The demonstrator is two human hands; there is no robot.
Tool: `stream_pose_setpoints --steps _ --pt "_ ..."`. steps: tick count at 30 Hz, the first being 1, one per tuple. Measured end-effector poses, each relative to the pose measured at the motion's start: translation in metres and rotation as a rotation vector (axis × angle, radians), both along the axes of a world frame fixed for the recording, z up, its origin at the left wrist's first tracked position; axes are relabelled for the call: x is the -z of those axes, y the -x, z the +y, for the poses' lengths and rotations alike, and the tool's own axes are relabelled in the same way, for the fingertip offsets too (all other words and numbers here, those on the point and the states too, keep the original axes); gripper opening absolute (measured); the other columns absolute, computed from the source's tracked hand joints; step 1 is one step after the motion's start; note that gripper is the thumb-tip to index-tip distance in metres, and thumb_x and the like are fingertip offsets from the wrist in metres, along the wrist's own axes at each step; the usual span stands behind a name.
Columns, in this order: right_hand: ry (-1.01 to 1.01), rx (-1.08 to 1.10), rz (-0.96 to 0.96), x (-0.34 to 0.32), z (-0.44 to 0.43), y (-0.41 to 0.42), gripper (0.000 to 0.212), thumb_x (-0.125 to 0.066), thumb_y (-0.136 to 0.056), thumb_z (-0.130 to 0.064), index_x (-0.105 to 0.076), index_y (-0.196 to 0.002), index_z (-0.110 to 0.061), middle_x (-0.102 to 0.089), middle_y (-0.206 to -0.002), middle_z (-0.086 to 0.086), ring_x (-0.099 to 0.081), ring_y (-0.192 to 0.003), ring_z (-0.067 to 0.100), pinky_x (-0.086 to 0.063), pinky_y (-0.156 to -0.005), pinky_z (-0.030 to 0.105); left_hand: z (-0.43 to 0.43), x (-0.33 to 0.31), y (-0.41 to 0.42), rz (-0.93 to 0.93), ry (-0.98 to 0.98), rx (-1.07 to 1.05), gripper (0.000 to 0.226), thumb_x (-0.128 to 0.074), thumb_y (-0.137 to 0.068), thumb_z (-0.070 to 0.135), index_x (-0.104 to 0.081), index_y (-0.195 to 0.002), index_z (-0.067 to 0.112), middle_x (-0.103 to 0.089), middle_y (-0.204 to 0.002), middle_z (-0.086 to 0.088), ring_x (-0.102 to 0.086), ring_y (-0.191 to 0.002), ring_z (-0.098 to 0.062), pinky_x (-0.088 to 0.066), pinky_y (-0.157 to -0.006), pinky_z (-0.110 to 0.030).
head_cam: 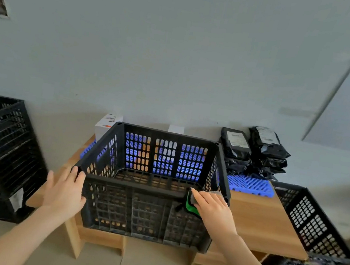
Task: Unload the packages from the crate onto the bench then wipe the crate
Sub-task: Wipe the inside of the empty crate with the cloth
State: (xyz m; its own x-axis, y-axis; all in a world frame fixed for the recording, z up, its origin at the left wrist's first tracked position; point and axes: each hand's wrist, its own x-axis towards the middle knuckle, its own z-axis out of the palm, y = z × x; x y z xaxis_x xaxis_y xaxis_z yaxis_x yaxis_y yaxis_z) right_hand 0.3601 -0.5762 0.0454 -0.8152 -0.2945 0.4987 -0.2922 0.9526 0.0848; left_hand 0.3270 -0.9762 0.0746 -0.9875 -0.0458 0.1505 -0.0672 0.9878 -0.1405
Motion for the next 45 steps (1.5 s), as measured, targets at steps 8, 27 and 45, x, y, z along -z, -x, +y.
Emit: stream_pose_setpoints --steps 8,27,45 --pt "0.198 -0.134 -0.06 -0.024 0.062 -0.029 0.06 -0.08 -0.073 -0.009 -0.059 -0.128 -0.021 -0.065 -0.116 -0.008 -0.063 -0.101 0.011 -0.054 -0.085 0.026 0.121 0.029 -0.037 0.15 -0.197 0.392 0.088 -0.084 -0.067 0.018 -0.044 -0.145 0.022 -0.036 -0.155 -0.004 -0.038 -0.141 -0.024 -0.029 -0.11 -0.061" --pt "-0.13 -0.232 -0.155 -0.04 0.12 0.014 0.07 -0.077 -0.071 -0.004 -0.053 -0.132 -0.027 -0.057 -0.131 -0.006 -0.048 -0.128 0.016 -0.04 -0.108 0.045 0.237 0.05 -0.008 0.155 -0.309 0.722 0.062 -0.047 -0.084 0.051 -0.042 -0.144 0.037 -0.051 -0.142 0.01 -0.046 -0.134 -0.014 -0.018 -0.116 -0.055" --pt "0.171 -0.772 -0.284 -0.015 0.146 0.067 0.032 -0.038 -0.099 -0.023 -0.058 -0.124 -0.023 -0.056 -0.125 -0.013 -0.046 -0.125 0.007 -0.031 -0.111 0.036 0.283 0.034 -0.01 0.202 -0.455 0.261 0.076 -0.009 -0.092 0.072 -0.071 -0.112 0.033 -0.065 -0.125 0.017 -0.046 -0.132 -0.006 -0.014 -0.12 -0.046"
